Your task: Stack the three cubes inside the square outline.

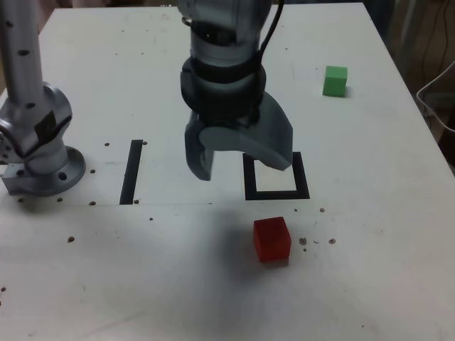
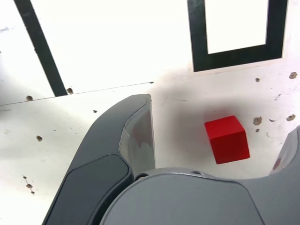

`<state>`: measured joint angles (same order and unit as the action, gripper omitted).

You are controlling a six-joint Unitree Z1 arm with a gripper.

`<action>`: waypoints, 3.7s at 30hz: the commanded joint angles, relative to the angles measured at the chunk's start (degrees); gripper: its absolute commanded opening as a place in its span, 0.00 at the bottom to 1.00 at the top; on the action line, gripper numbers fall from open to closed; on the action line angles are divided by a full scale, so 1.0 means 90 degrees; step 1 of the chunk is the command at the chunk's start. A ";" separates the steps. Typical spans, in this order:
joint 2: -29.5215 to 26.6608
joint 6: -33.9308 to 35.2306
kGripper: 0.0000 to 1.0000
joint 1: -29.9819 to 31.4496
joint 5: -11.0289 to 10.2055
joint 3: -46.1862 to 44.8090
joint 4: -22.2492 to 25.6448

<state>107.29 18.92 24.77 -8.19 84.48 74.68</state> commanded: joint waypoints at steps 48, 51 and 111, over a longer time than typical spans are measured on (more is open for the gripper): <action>0.1586 0.0073 0.85 0.0068 0.1058 0.0625 -0.0582; 0.1606 -0.0084 0.85 0.0063 0.1158 0.0558 -0.0819; 0.0788 -0.0887 0.17 -0.0574 0.0865 0.0460 -0.0336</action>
<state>115.40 11.54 20.57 -0.07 87.94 70.76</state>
